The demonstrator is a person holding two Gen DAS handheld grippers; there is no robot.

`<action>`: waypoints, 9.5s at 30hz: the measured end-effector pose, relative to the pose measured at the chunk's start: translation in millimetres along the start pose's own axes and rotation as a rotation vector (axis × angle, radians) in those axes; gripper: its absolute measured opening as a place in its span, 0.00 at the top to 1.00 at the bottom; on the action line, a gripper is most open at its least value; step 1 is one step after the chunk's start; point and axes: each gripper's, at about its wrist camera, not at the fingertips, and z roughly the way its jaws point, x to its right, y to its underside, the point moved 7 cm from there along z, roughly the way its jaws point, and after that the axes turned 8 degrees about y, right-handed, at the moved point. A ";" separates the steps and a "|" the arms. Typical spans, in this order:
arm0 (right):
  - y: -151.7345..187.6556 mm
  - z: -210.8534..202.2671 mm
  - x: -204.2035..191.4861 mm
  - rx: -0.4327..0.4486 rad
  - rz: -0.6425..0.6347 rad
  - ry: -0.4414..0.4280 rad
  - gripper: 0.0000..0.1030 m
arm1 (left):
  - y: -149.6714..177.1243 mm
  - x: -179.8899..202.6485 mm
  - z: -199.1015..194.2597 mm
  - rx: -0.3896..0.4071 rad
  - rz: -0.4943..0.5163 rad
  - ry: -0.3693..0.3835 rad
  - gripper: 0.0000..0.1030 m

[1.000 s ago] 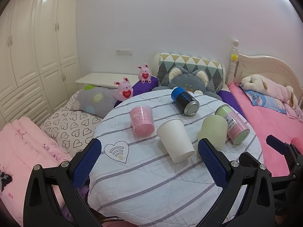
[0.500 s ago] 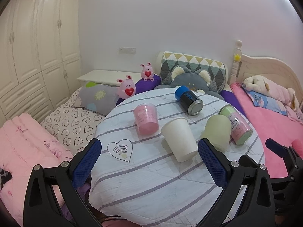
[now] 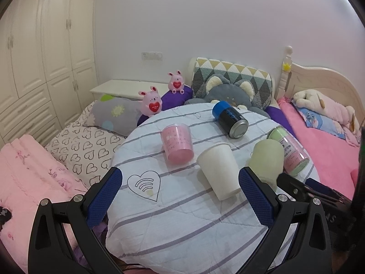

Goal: Flip cup upright

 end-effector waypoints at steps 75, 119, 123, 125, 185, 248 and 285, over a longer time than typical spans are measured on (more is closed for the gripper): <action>34.4 -12.6 35.9 -0.165 -0.399 -0.192 0.20 | 61.3 102.0 28.7 -0.303 -0.129 0.101 0.00; 40.8 -16.1 73.8 -0.165 -0.414 -0.245 0.19 | 22.9 156.6 87.7 -0.197 -0.013 0.143 0.22; 42.5 -3.6 72.5 -0.168 -0.412 -0.215 0.19 | 26.8 153.4 91.3 -0.186 0.002 0.143 0.22; 45.6 0.3 72.8 -0.178 -0.413 -0.207 0.19 | 31.4 151.4 96.2 -0.213 0.001 0.144 0.22; 18.7 -130.1 35.4 0.199 -0.439 -0.046 0.00 | 36.1 75.2 -78.3 0.079 0.007 -0.036 0.00; 12.0 -145.7 42.8 0.388 -0.404 -0.137 0.00 | 34.9 94.8 -96.9 0.249 0.063 -0.125 0.00; -12.0 -120.7 49.0 0.310 -0.423 -0.095 0.00 | 31.7 95.1 -74.1 0.171 0.050 -0.136 0.00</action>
